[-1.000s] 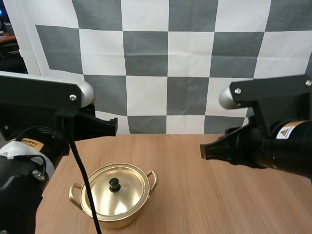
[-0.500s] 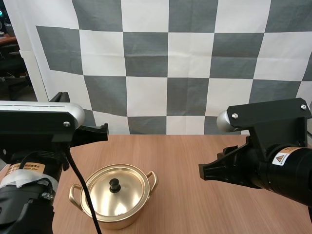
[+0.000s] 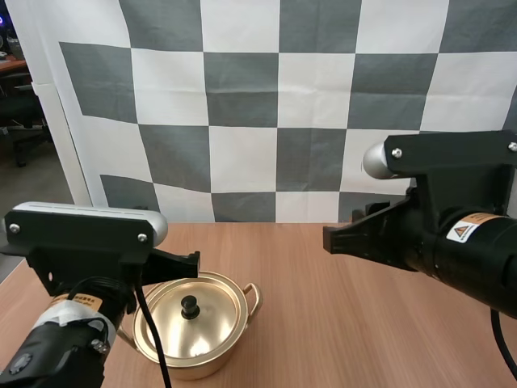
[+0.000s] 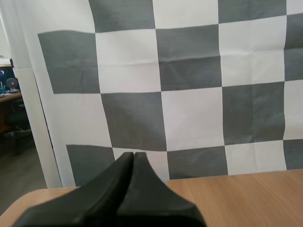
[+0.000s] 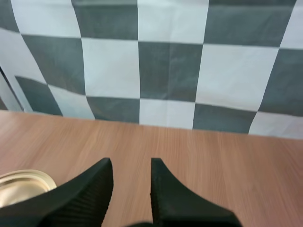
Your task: Open the pot, put the car inside, and close it
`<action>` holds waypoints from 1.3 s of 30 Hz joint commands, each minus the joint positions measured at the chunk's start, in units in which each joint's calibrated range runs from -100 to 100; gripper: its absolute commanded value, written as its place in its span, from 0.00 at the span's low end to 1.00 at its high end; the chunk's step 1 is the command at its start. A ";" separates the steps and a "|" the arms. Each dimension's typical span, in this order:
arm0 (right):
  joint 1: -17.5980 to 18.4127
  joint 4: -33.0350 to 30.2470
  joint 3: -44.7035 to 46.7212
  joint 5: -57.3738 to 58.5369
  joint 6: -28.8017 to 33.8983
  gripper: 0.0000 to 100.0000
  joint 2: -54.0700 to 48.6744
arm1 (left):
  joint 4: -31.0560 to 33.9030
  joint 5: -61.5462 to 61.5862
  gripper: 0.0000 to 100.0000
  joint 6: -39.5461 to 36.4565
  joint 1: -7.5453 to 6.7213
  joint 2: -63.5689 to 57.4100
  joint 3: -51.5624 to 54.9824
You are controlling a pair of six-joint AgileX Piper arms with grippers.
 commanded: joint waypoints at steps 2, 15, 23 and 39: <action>-0.06 0.06 0.05 -53.09 -0.03 0.46 -0.01 | -0.16 0.33 0.00 -1.20 -0.01 -0.05 2.21; -0.06 0.06 0.05 -68.48 -0.03 0.46 -0.01 | 1.52 1.46 0.00 -1.08 -0.01 -0.05 -1.88; -0.06 0.21 0.05 -73.71 -0.03 0.46 -0.01 | 4.01 1.46 0.00 -1.98 -0.01 -0.05 -2.00; -0.06 4.01 0.05 -77.47 0.09 0.46 -0.01 | 17.55 -4.54 0.00 -17.44 -0.01 -0.05 8.32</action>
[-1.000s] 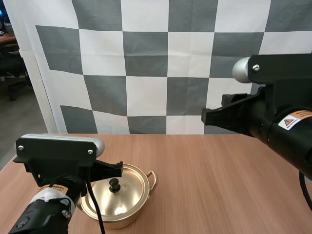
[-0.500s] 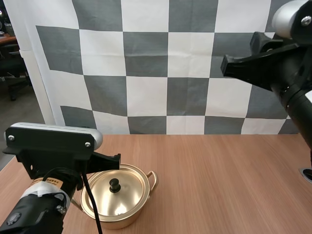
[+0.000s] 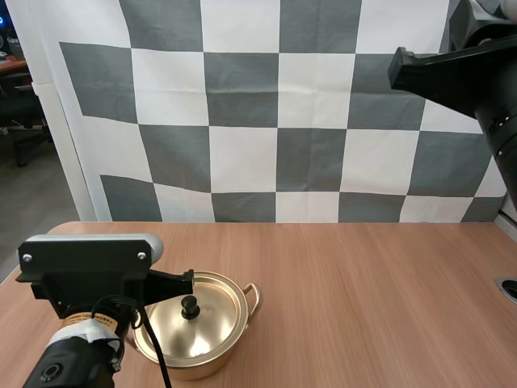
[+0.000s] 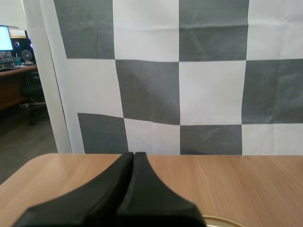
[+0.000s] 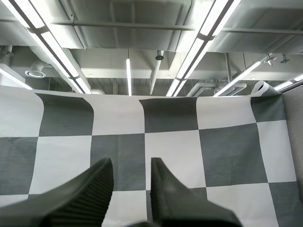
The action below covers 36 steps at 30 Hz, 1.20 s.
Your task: Open the pot, put the car inside, and close it
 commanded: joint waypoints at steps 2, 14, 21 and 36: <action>-0.06 3.42 0.05 1.95 -0.04 0.43 0.13 | 0.36 -1.24 0.00 -0.06 -0.01 -0.05 3.41; -0.06 -9.82 0.05 31.23 -0.04 0.00 0.42 | -0.05 6.33 0.00 -0.06 -0.01 -0.05 4.28; -0.06 -9.15 5.53 32.18 -0.04 0.00 0.42 | -0.41 9.03 0.00 -0.06 -0.01 -1.58 4.28; -0.06 -9.15 35.33 -24.37 -0.04 0.00 -3.40 | -0.41 9.36 0.00 -0.06 -0.08 -1.58 4.28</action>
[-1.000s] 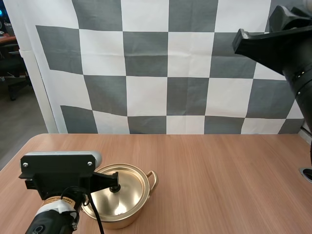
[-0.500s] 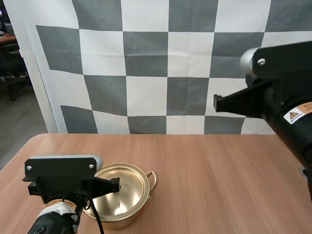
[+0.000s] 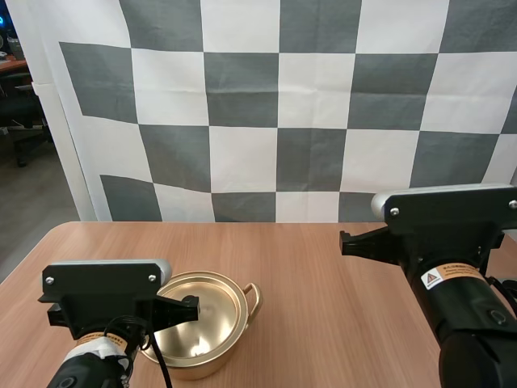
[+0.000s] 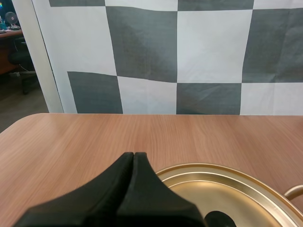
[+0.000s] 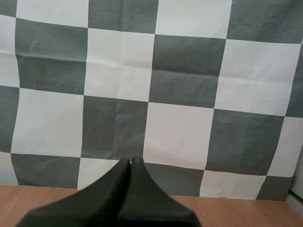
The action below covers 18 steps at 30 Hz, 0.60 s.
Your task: Open the pot, put the car inside, and close it
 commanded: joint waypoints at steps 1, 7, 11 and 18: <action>-0.06 0.07 5.22 -29.00 -0.04 0.00 -1.11 | -0.06 -0.03 0.00 -0.06 -0.02 0.00 0.00; -0.06 0.07 10.03 -29.00 -0.04 0.00 -7.65 | 0.06 -0.22 0.00 -0.06 -0.02 0.00 0.00; -0.06 0.07 10.03 -23.22 -0.04 0.00 -12.76 | 0.85 -0.56 0.00 -0.06 -0.02 0.00 0.00; -0.06 0.19 10.03 -8.32 -0.04 0.00 -16.63 | 1.64 -0.56 0.00 -0.06 -0.02 0.00 0.00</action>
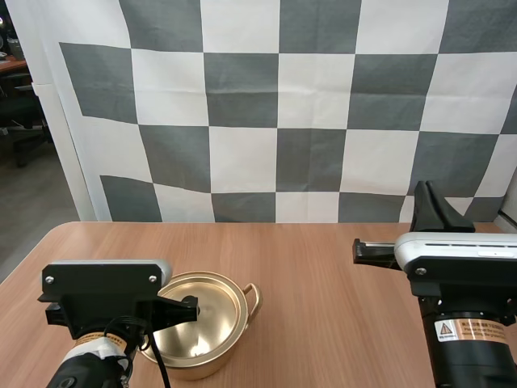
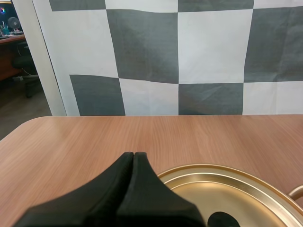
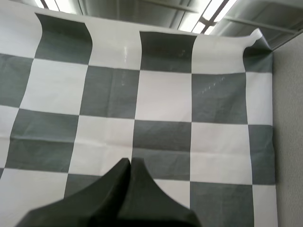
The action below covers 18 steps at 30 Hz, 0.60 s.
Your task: Open the pot, put the car inside, and close it
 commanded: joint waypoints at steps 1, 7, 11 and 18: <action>-0.06 0.02 0.00 17.73 -0.04 0.00 0.00 | 0.01 -0.05 0.00 -0.06 -0.02 0.00 0.00; -0.06 -0.09 0.00 21.46 -0.04 0.00 0.00 | 0.01 -0.05 0.00 -0.06 -0.02 0.00 0.00; -0.06 -0.09 0.00 44.40 -0.04 0.00 0.00 | 0.01 -0.05 0.00 -0.06 -0.02 0.00 0.00; -0.06 5.44 0.00 55.67 -0.14 0.00 0.00 | 0.01 -0.05 0.00 -0.06 -0.02 0.00 0.00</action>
